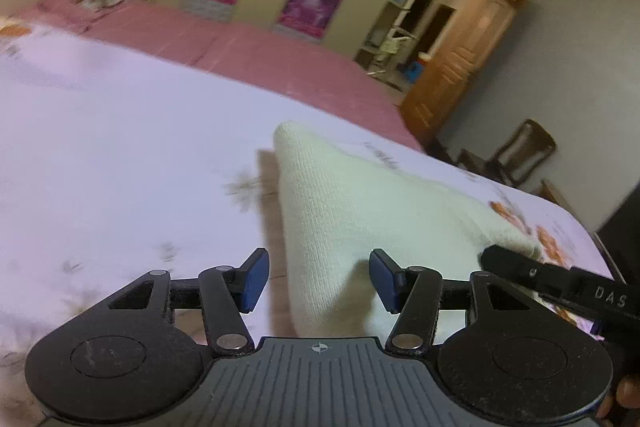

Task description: Fold small clothes

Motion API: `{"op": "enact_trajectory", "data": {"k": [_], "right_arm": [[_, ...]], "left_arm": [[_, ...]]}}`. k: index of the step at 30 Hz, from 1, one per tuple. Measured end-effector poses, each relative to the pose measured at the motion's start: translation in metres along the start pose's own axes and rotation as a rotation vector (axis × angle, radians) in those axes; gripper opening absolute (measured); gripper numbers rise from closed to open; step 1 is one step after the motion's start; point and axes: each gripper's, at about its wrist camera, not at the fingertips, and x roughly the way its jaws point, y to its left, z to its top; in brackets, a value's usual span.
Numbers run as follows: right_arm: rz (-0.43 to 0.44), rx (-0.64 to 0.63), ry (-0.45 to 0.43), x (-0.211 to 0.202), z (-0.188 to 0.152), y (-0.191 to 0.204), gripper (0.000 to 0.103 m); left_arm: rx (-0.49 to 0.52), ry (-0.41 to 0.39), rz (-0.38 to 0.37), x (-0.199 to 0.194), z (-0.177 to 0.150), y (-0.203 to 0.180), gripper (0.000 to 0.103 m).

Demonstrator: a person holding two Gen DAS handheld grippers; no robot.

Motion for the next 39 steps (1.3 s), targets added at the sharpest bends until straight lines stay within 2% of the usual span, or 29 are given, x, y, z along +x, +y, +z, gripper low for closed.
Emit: {"op": "enact_trajectory", "data": {"k": [3, 6, 9, 12, 16, 19, 22, 24, 25, 28, 31, 33, 34, 36, 39], "right_arm": [[-0.015, 0.003, -0.027, -0.021, 0.002, -0.006, 0.013], [-0.055, 0.039, -0.011, -0.023, -0.001, -0.029, 0.013], [-0.087, 0.111, 0.085, 0.001, -0.016, -0.057, 0.013], [-0.053, 0.13, 0.069, -0.004, -0.017, -0.062, 0.014], [-0.019, 0.153, -0.013, -0.02, -0.009, -0.072, 0.037], [-0.026, 0.212, -0.024, -0.01, 0.003, -0.089, 0.034], [-0.043, 0.182, -0.026, 0.006, 0.016, -0.091, 0.033], [-0.058, 0.135, -0.011, 0.018, 0.02, -0.089, 0.022], [-0.081, 0.104, 0.004, 0.024, 0.021, -0.088, 0.009], [-0.16, 0.056, 0.038, 0.038, 0.017, -0.09, 0.008], [-0.166, 0.073, 0.04, 0.035, 0.016, -0.092, 0.009], [-0.17, 0.065, 0.033, 0.022, 0.017, -0.085, 0.014], [-0.169, 0.047, 0.01, 0.011, 0.016, -0.08, 0.019], [-0.156, 0.001, -0.018, -0.009, 0.012, -0.068, 0.021], [-0.148, -0.08, -0.008, -0.031, -0.005, -0.048, 0.021]], "left_arm": [[0.069, 0.015, -0.011, 0.002, 0.001, -0.02, 0.056], [0.122, 0.09, 0.018, 0.016, -0.007, -0.032, 0.056], [0.102, 0.095, 0.008, 0.02, -0.011, -0.03, 0.056], [0.104, 0.088, 0.002, 0.011, -0.003, -0.029, 0.056], [0.061, 0.007, -0.014, 0.002, 0.021, -0.015, 0.056], [0.023, -0.009, 0.008, 0.013, 0.039, -0.003, 0.056], [-0.026, 0.007, -0.001, 0.034, 0.043, 0.006, 0.056], [-0.045, 0.031, 0.001, 0.052, 0.039, 0.006, 0.056], [-0.045, 0.035, 0.006, 0.058, 0.037, 0.006, 0.056], [-0.018, 0.035, 0.025, 0.069, 0.033, -0.005, 0.056], [0.017, 0.037, 0.047, 0.065, 0.033, -0.016, 0.056], [0.056, 0.016, 0.031, 0.042, 0.032, -0.021, 0.056], [0.074, 0.008, 0.019, 0.03, 0.029, -0.022, 0.056], [0.104, 0.012, -0.013, 0.011, 0.02, -0.022, 0.056], [0.143, 0.033, -0.001, -0.001, 0.0, -0.024, 0.056]]}}
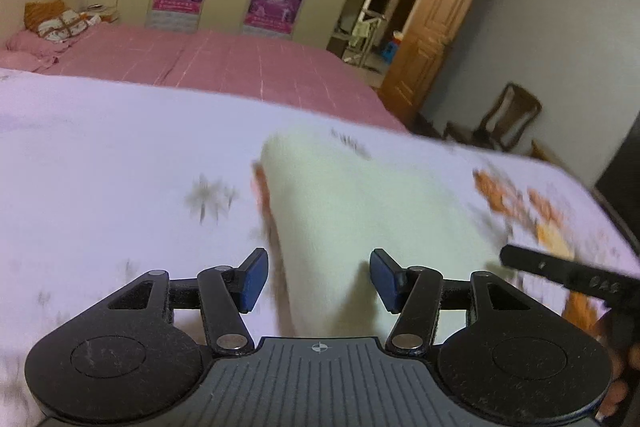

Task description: Fold small clothes

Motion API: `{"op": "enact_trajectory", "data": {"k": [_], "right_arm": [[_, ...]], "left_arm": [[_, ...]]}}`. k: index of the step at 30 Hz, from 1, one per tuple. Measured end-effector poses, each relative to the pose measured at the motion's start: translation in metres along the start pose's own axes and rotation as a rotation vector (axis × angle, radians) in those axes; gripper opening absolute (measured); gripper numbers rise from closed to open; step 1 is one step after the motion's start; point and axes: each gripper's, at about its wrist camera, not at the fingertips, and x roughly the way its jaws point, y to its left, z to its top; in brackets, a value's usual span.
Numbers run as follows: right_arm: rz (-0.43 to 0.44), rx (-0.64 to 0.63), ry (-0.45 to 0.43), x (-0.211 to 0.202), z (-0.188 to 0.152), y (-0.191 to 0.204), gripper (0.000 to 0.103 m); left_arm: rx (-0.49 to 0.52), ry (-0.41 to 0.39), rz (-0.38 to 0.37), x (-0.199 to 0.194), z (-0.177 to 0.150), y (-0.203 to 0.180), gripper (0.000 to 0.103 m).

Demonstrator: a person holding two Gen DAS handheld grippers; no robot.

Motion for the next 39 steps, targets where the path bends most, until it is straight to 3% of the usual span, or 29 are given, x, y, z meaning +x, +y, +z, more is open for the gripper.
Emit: {"op": "enact_trajectory", "data": {"k": [4, 9, 12, 13, 16, 19, 21, 25, 28, 32, 34, 39], "right_arm": [[-0.009, -0.024, 0.031, -0.022, -0.022, 0.007, 0.036], [0.046, 0.023, 0.104, -0.026, -0.034, 0.006, 0.035], [0.061, 0.004, 0.169, -0.015, -0.043, 0.011, 0.035], [0.041, -0.003, 0.168, -0.012, -0.046, 0.012, 0.032], [0.027, 0.019, 0.154, -0.017, -0.043, 0.009, 0.009], [0.002, 0.005, 0.125, -0.031, -0.04, 0.006, 0.004], [-0.026, -0.03, 0.181, -0.023, -0.048, 0.004, 0.004], [-0.046, -0.007, 0.134, -0.036, -0.045, 0.009, 0.015], [-0.022, -0.063, 0.077, -0.06, -0.043, 0.03, 0.023], [-0.017, -0.139, 0.131, -0.063, -0.059, 0.049, 0.022], [-0.071, -0.191, 0.192, -0.049, -0.074, 0.051, 0.023], [-0.109, -0.208, 0.182, -0.051, -0.069, 0.06, 0.023]], "left_arm": [[-0.026, 0.051, 0.003, -0.005, -0.021, -0.002, 0.056], [-0.067, 0.056, -0.003, -0.017, -0.044, 0.0, 0.056], [0.02, 0.049, 0.014, -0.018, -0.057, -0.012, 0.056], [0.029, 0.054, 0.018, -0.019, -0.058, -0.014, 0.056], [0.023, 0.063, -0.029, -0.033, -0.055, -0.017, 0.056], [0.095, 0.12, -0.025, -0.039, -0.069, -0.021, 0.056], [0.118, 0.095, -0.022, -0.046, -0.079, -0.024, 0.056], [0.1, 0.085, 0.004, -0.065, -0.079, -0.022, 0.056], [0.126, 0.084, 0.032, -0.073, -0.086, -0.022, 0.056], [0.084, 0.086, 0.028, -0.075, -0.089, -0.011, 0.056], [0.091, 0.088, 0.034, -0.075, -0.09, -0.013, 0.056], [0.115, 0.096, 0.042, -0.073, -0.083, -0.023, 0.056]]}}
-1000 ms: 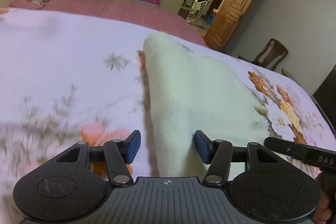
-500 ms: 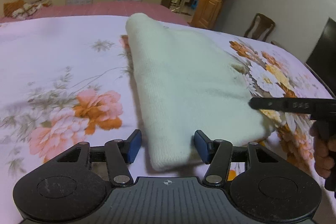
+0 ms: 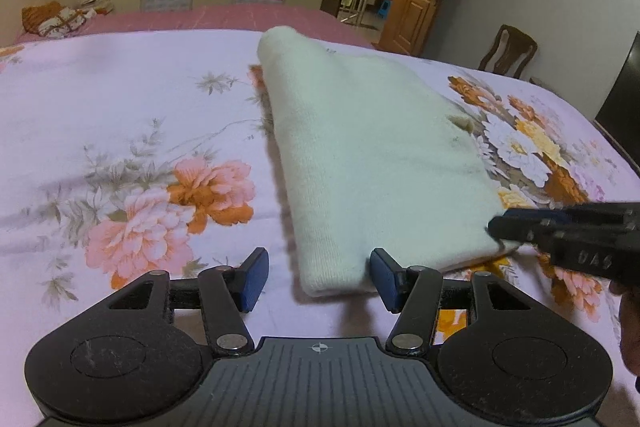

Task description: Fold small clothes

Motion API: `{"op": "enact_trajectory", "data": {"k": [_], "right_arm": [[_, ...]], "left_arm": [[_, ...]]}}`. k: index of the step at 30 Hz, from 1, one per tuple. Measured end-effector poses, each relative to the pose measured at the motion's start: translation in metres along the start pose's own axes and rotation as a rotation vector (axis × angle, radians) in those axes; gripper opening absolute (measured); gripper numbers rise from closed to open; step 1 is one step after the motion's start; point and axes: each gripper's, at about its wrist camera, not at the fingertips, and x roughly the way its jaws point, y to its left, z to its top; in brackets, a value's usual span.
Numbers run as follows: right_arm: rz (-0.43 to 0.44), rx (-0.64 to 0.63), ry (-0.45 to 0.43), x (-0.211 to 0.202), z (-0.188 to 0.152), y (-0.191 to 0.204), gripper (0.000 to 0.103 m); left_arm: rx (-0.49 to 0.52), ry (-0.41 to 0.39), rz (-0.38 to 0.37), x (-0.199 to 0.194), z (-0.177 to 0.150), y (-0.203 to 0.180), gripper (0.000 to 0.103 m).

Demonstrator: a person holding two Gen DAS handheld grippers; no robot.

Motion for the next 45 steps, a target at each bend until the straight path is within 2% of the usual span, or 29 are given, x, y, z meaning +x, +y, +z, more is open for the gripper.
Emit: {"op": "enact_trajectory", "data": {"k": [4, 7, 9, 11, 14, 20, 23, 26, 29, 32, 35, 37, 41, 43, 45], "right_arm": [[0.025, 0.02, -0.064, -0.013, 0.001, 0.0, 0.032], [-0.009, 0.028, 0.021, 0.009, -0.007, -0.003, 0.039], [-0.009, 0.047, 0.006, 0.011, -0.011, -0.007, 0.044], [0.015, 0.111, 0.016, 0.007, -0.008, -0.015, 0.045], [0.085, 0.222, -0.038, -0.008, -0.005, -0.032, 0.045], [0.171, 0.467, -0.129, -0.003, 0.014, -0.082, 0.045], [0.185, 0.502, -0.143, 0.011, 0.024, -0.094, 0.046], [0.214, 0.536, -0.132, 0.032, 0.031, -0.105, 0.047], [0.261, 0.575, -0.129, 0.05, 0.035, -0.114, 0.053], [0.335, 0.607, -0.124, 0.067, 0.036, -0.119, 0.06], [0.37, 0.618, -0.069, 0.09, 0.035, -0.123, 0.062], [0.391, 0.595, -0.076, 0.098, 0.034, -0.121, 0.06], [0.359, 0.544, -0.059, 0.106, 0.042, -0.114, 0.047], [0.331, 0.496, -0.047, 0.105, 0.047, -0.105, 0.041], [0.28, 0.428, -0.047, 0.101, 0.053, -0.091, 0.037]], "left_arm": [[0.044, 0.003, 0.015, 0.003, 0.003, -0.009, 0.056], [0.032, 0.01, 0.008, 0.006, 0.002, -0.007, 0.056], [0.033, 0.009, 0.007, 0.0, 0.004, -0.006, 0.056], [0.023, -0.023, -0.005, -0.011, 0.007, -0.002, 0.056], [-0.038, -0.062, -0.037, -0.021, 0.019, 0.013, 0.056], [-0.182, -0.086, -0.088, 0.001, 0.052, 0.043, 0.057], [-0.242, -0.072, -0.115, 0.026, 0.065, 0.05, 0.082], [-0.303, -0.049, -0.139, 0.052, 0.073, 0.057, 0.082], [-0.338, -0.006, -0.176, 0.076, 0.077, 0.06, 0.081], [-0.347, 0.032, -0.226, 0.096, 0.076, 0.06, 0.075], [-0.346, 0.021, -0.254, 0.106, 0.077, 0.059, 0.074], [-0.354, 0.021, -0.272, 0.111, 0.08, 0.06, 0.072], [-0.303, 0.033, -0.252, 0.121, 0.089, 0.048, 0.058], [-0.269, 0.034, -0.21, 0.125, 0.095, 0.036, 0.052], [-0.207, 0.021, -0.173, 0.124, 0.101, 0.024, 0.042]]}}
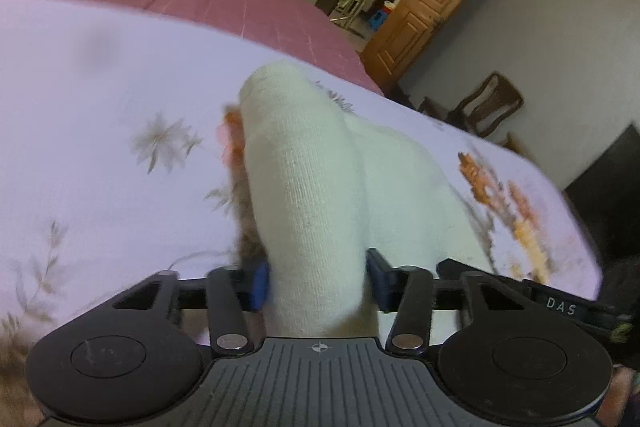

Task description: Fold small clothes

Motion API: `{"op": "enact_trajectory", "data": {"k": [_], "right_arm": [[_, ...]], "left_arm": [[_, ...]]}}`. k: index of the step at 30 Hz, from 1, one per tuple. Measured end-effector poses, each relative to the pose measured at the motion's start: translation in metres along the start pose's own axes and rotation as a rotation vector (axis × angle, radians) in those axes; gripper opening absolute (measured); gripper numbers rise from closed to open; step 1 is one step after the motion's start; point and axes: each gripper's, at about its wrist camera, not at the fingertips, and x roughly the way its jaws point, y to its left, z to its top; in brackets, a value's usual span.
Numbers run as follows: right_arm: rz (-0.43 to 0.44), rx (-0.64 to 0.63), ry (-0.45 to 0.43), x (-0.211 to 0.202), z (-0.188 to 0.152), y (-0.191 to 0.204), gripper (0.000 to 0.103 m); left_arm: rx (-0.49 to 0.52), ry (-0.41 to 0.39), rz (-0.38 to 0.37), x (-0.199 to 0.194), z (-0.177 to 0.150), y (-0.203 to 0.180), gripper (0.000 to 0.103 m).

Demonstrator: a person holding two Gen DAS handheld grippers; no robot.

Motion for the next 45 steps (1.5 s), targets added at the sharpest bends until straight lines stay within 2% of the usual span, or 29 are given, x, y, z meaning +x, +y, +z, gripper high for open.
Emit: {"op": "enact_trajectory", "data": {"k": [2, 5, 8, 15, 21, 26, 29, 30, 31, 33, 35, 36, 38, 40, 42, 45], "right_arm": [[-0.064, -0.088, -0.018, -0.004, -0.001, 0.017, 0.029], [-0.153, -0.23, -0.062, -0.012, -0.007, 0.051, 0.026], [-0.166, -0.274, -0.099, -0.024, -0.01, 0.074, 0.026], [-0.103, -0.323, -0.111, -0.03, -0.014, 0.138, 0.026], [-0.006, -0.357, -0.067, -0.007, -0.047, 0.199, 0.026], [0.077, -0.369, 0.006, 0.016, -0.081, 0.234, 0.026], [0.093, -0.372, 0.049, 0.026, -0.097, 0.244, 0.026], [0.093, -0.371, 0.062, 0.029, -0.101, 0.244, 0.026], [0.081, -0.371, 0.075, 0.033, -0.105, 0.243, 0.026], [0.059, -0.355, 0.101, 0.043, -0.104, 0.232, 0.026], [0.066, -0.325, 0.118, 0.048, -0.104, 0.221, 0.027], [0.076, -0.308, 0.122, 0.048, -0.102, 0.218, 0.027], [0.079, -0.309, 0.123, 0.04, -0.102, 0.215, 0.03], [0.064, -0.346, 0.079, 0.023, -0.095, 0.217, 0.031], [0.053, -0.389, -0.013, 0.009, -0.086, 0.224, 0.03], [0.072, -0.394, 0.0, 0.022, -0.071, 0.228, 0.022]], "left_arm": [[0.067, -0.015, 0.037, -0.005, 0.003, -0.014, 0.039], [0.121, -0.031, 0.055, -0.02, 0.007, -0.021, 0.037], [0.141, -0.068, 0.067, -0.046, 0.012, -0.021, 0.037], [0.162, -0.123, 0.137, -0.119, 0.015, 0.01, 0.037], [0.12, -0.118, 0.244, -0.178, -0.008, 0.07, 0.037], [0.092, -0.075, 0.312, -0.203, -0.035, 0.11, 0.037], [0.067, -0.041, 0.32, -0.2, -0.049, 0.127, 0.038], [0.051, -0.037, 0.32, -0.197, -0.053, 0.133, 0.042], [0.037, -0.046, 0.322, -0.196, -0.058, 0.137, 0.045], [0.021, -0.085, 0.342, -0.197, -0.065, 0.145, 0.064], [0.007, -0.109, 0.366, -0.2, -0.071, 0.151, 0.075], [0.002, -0.12, 0.373, -0.205, -0.077, 0.153, 0.076], [-0.004, -0.154, 0.386, -0.219, -0.08, 0.151, 0.076], [0.053, -0.214, 0.425, -0.235, -0.076, 0.142, 0.065], [0.096, -0.255, 0.399, -0.239, -0.063, 0.134, 0.063], [0.136, -0.231, 0.355, -0.215, -0.039, 0.127, 0.062]]}}
